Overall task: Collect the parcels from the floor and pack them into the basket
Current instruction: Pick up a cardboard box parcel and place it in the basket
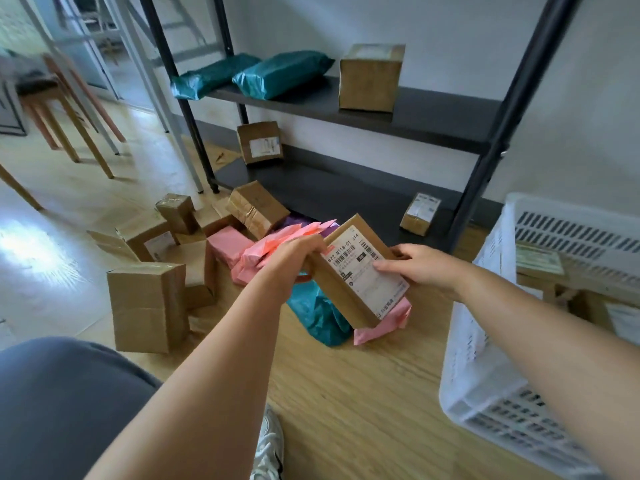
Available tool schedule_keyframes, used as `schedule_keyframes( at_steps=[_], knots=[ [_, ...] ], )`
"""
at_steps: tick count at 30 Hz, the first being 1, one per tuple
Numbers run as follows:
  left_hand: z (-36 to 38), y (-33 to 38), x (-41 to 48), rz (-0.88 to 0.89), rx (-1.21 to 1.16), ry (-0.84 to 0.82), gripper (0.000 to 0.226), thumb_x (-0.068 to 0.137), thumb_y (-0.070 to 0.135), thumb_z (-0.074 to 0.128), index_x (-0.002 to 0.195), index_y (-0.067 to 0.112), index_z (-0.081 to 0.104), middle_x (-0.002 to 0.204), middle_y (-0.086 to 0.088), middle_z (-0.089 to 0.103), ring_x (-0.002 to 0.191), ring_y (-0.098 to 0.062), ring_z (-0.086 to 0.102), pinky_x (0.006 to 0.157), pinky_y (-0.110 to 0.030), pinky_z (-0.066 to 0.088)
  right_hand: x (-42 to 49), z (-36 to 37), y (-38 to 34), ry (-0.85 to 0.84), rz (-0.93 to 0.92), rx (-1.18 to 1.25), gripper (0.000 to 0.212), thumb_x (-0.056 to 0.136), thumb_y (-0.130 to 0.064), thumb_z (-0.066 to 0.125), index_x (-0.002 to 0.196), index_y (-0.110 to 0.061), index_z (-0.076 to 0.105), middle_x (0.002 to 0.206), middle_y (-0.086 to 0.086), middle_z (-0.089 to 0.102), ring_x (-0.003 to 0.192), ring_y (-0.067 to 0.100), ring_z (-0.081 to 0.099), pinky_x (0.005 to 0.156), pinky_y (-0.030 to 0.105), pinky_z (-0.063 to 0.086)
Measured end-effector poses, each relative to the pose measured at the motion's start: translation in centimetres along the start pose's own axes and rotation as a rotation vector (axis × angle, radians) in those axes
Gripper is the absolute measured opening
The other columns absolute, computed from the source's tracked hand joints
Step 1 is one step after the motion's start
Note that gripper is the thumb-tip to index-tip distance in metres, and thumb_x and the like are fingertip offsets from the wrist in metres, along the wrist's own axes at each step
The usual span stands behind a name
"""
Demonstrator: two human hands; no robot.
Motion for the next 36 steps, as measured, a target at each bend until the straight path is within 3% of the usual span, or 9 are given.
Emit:
schedule_keyframes(
  at_steps=[3, 7, 12, 18, 24, 28, 31, 34, 36],
  knots=[
    [1.8, 1.2, -0.5, 0.005, -0.079, -0.043, 0.057, 0.047, 0.036, 0.073, 0.097, 0.008, 0.067, 0.106, -0.013, 0.071, 0.096, -0.024, 0.068, 0.091, -0.038, 0.055, -1.6, -2.1, 0.1, -0.033, 0.012, 0.079, 0.063, 0.077, -0.049, 0.073, 0.129, -0.022, 0.053, 0.107, -0.004, 0.072, 0.099, 0.014, 0.069, 0.091, 0.037, 0.055],
    [5.1, 4.0, -1.6, 0.057, -0.099, -0.125, 0.049, 0.047, 0.038, 0.066, 0.087, 0.009, 0.068, 0.092, -0.011, 0.072, 0.070, -0.018, 0.061, 0.079, -0.031, 0.051, -4.5, -4.9, 0.2, -0.064, 0.023, 0.220, 0.049, 0.079, -0.035, 0.074, 0.123, -0.022, 0.055, 0.101, 0.000, 0.075, 0.093, 0.016, 0.072, 0.081, 0.033, 0.058],
    [10.7, 8.3, -3.2, 0.143, -0.074, -0.222, 0.051, 0.066, 0.037, 0.071, 0.111, 0.012, 0.067, 0.097, -0.005, 0.070, 0.088, -0.018, 0.065, 0.080, -0.032, 0.055, -8.1, -10.6, 1.4, 0.036, 0.009, 0.292, 0.056, 0.073, -0.035, 0.078, 0.123, -0.018, 0.058, 0.110, 0.008, 0.073, 0.104, 0.026, 0.069, 0.096, 0.049, 0.051],
    [18.5, 12.2, -4.5, 0.247, -0.118, -0.301, 0.094, 0.057, 0.063, 0.081, 0.134, 0.019, 0.048, 0.121, -0.004, 0.065, 0.104, -0.020, 0.066, 0.094, -0.038, 0.053, -12.8, -18.2, 3.3, 0.271, -0.019, 0.403, 0.057, 0.063, -0.045, 0.074, 0.111, -0.016, 0.065, 0.100, 0.006, 0.075, 0.086, 0.019, 0.071, 0.083, 0.038, 0.057],
    [28.5, 9.8, -7.2, 0.300, 0.173, -0.436, 0.054, 0.082, 0.048, 0.071, 0.125, 0.021, 0.052, 0.114, 0.003, 0.064, 0.100, -0.013, 0.062, 0.091, -0.036, 0.053, -15.8, -23.6, 11.0, 0.445, 0.099, 0.349, 0.100, 0.041, -0.072, 0.083, 0.122, -0.018, 0.058, 0.107, 0.004, 0.074, 0.102, 0.026, 0.069, 0.095, 0.049, 0.051],
    [34.5, 7.3, -8.0, 0.362, 0.360, -0.497, 0.041, 0.092, 0.038, 0.062, 0.128, 0.022, 0.051, 0.112, 0.005, 0.065, 0.088, -0.008, 0.065, 0.070, -0.025, 0.055, -16.7, -24.5, 16.6, 0.478, 0.192, 0.335, 0.085, 0.056, -0.070, 0.077, 0.122, -0.020, 0.058, 0.102, 0.000, 0.075, 0.099, 0.024, 0.070, 0.092, 0.047, 0.053],
    [38.1, 5.5, -7.8, 0.377, 0.447, -0.529, 0.038, 0.097, 0.037, 0.053, 0.132, 0.024, 0.052, 0.105, 0.006, 0.068, 0.082, -0.011, 0.066, 0.075, -0.032, 0.058, -16.8, -24.9, 19.7, 0.476, 0.293, 0.347, 0.055, 0.076, -0.059, 0.069, 0.115, -0.021, 0.067, 0.099, 0.000, 0.076, 0.098, 0.023, 0.069, 0.088, 0.042, 0.052],
    [40.6, 4.1, -7.3, 0.373, 0.503, -0.545, 0.038, 0.099, 0.038, 0.045, 0.133, 0.024, 0.052, 0.104, 0.006, 0.067, 0.079, -0.014, 0.065, 0.074, -0.037, 0.057, -16.9, -25.9, 22.1, 0.522, 0.371, 0.362, 0.054, 0.079, -0.059, 0.067, 0.113, -0.018, 0.064, 0.102, 0.002, 0.073, 0.094, 0.021, 0.066, 0.068, 0.032, 0.050],
    [42.0, 3.5, -6.7, 0.395, 0.570, -0.534, 0.039, 0.099, 0.036, 0.042, 0.135, 0.023, 0.050, 0.106, 0.003, 0.066, 0.074, -0.013, 0.062, 0.062, -0.032, 0.053, -16.7, -26.4, 23.4, 0.554, 0.398, 0.386, 0.051, 0.080, -0.058, 0.066, 0.109, -0.016, 0.060, 0.102, 0.002, 0.068, 0.089, 0.020, 0.064, 0.066, 0.032, 0.049]
  ],
)
Point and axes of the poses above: each hand's wrist, its own x-axis towards the middle knuckle, its own z-axis out of the palm, y = z × x, the point moved 8 cm from there along x, towards the middle knuckle
